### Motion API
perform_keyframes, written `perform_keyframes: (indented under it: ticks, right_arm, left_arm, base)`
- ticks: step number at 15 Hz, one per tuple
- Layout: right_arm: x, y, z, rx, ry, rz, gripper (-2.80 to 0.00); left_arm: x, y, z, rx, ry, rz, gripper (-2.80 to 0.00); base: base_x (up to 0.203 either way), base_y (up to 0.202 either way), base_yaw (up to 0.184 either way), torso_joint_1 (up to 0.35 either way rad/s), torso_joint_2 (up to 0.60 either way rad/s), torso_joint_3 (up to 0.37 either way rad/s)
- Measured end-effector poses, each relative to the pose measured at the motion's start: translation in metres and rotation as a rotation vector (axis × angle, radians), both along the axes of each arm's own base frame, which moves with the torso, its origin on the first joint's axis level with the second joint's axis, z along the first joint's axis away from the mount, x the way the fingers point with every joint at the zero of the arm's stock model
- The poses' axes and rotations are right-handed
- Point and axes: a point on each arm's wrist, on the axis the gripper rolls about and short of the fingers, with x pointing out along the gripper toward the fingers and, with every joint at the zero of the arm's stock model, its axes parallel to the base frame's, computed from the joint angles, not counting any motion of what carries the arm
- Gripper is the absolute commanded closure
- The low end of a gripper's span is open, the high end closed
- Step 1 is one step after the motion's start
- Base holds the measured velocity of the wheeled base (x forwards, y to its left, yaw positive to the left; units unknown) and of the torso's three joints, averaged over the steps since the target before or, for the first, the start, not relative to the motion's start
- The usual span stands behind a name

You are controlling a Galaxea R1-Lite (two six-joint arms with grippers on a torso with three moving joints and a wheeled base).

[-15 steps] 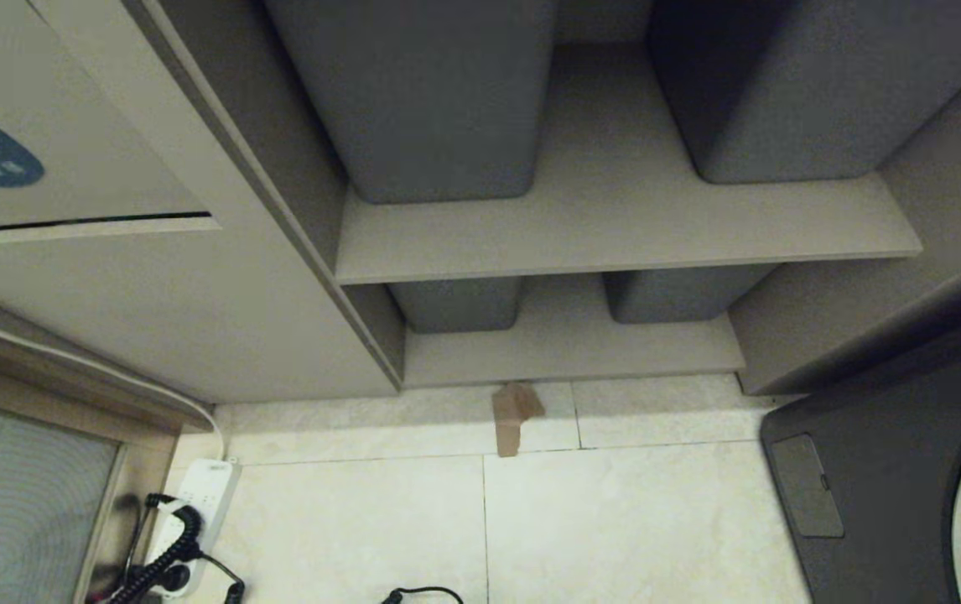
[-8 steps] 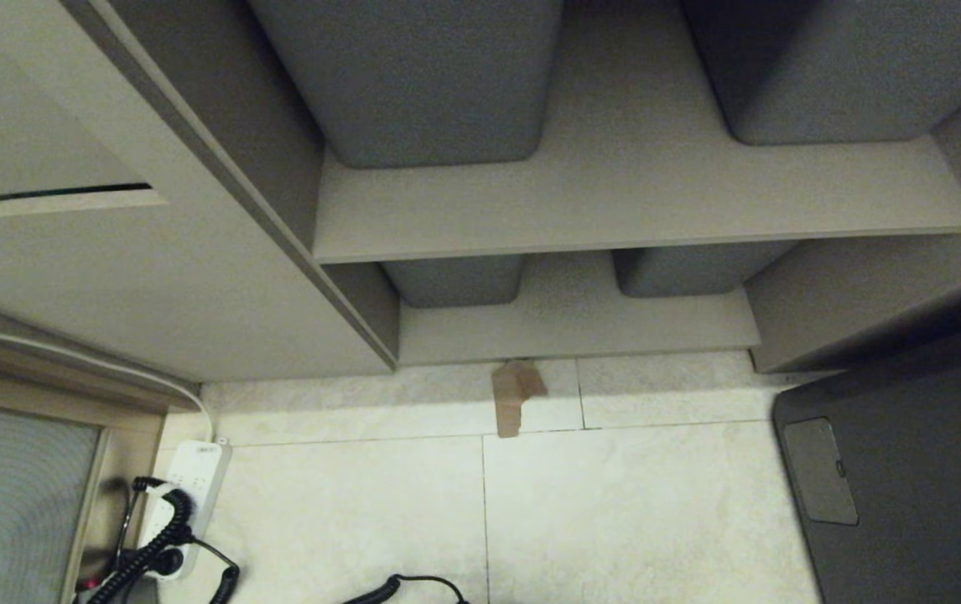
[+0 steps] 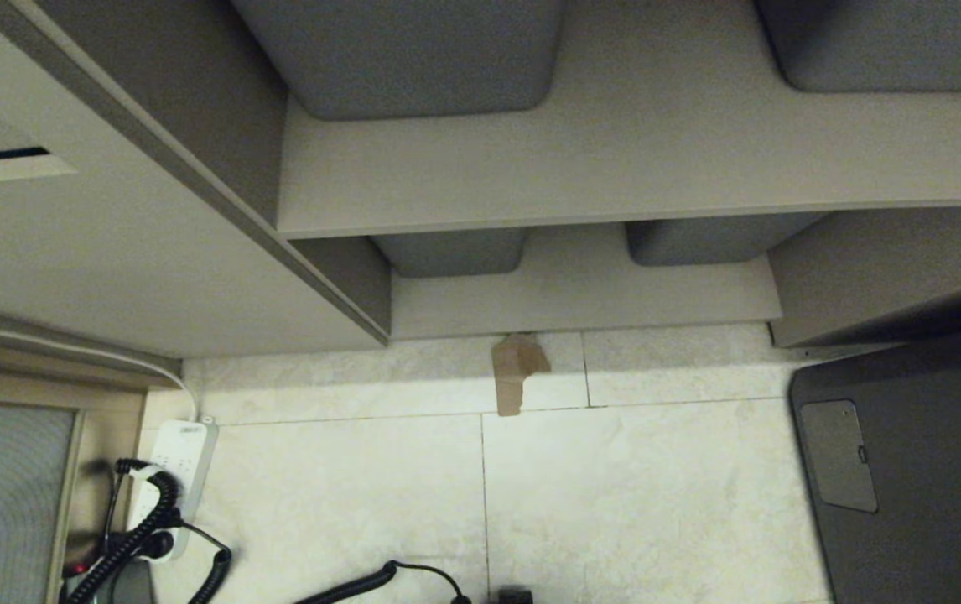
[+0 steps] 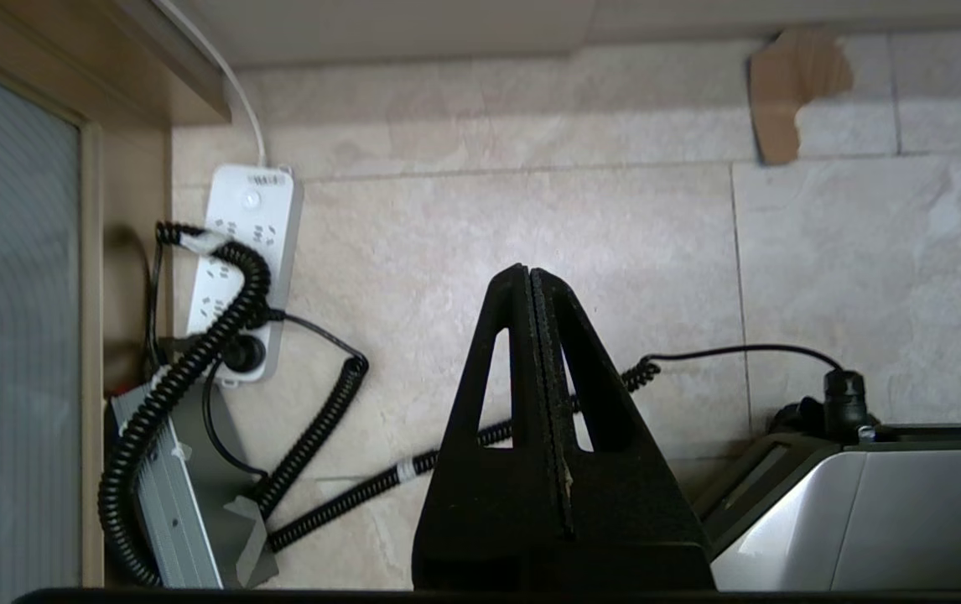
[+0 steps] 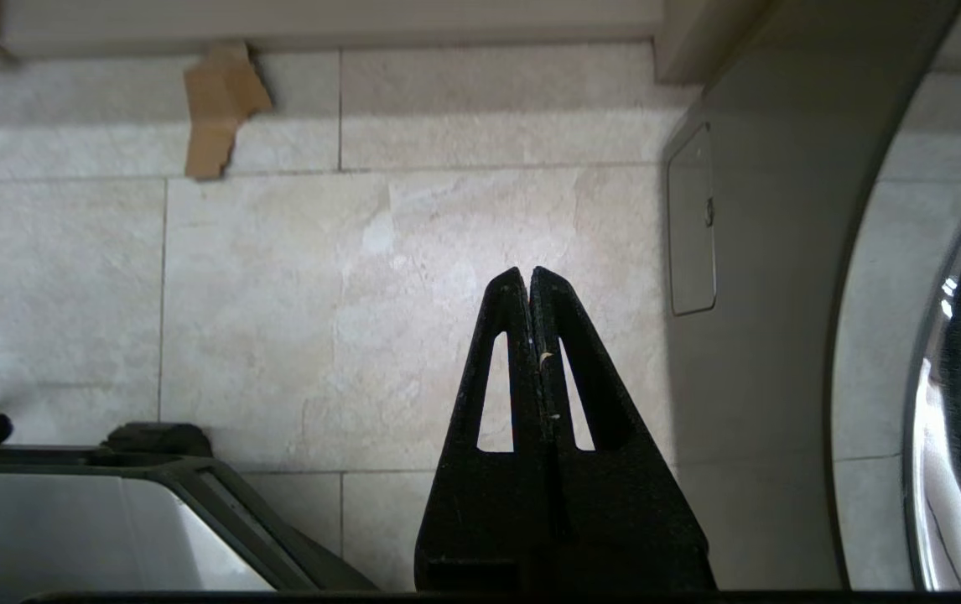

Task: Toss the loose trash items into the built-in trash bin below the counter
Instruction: Pick up the garbage

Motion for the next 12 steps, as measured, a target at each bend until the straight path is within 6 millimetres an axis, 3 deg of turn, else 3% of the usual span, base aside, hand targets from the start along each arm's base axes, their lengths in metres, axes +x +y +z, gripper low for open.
perform_keyframes:
  ticks: [6, 12]
  right_arm:
    - [0.0000, 0.0000, 0.0000, 0.000, 0.000, 0.000, 0.00]
    - [0.0000, 0.0000, 0.0000, 0.000, 0.000, 0.000, 0.00]
  left_arm:
    - [0.0000, 0.0000, 0.0001, -0.001, -0.001, 0.000, 0.00]
    - [0.0001, 0.0000, -0.0003, -0.004, 0.000, 0.001, 0.00]
  base:
    - [0.000, 0.000, 0.000, 0.001, 0.00, -0.180]
    - [0.000, 0.000, 0.000, 0.000, 0.00, -0.015]
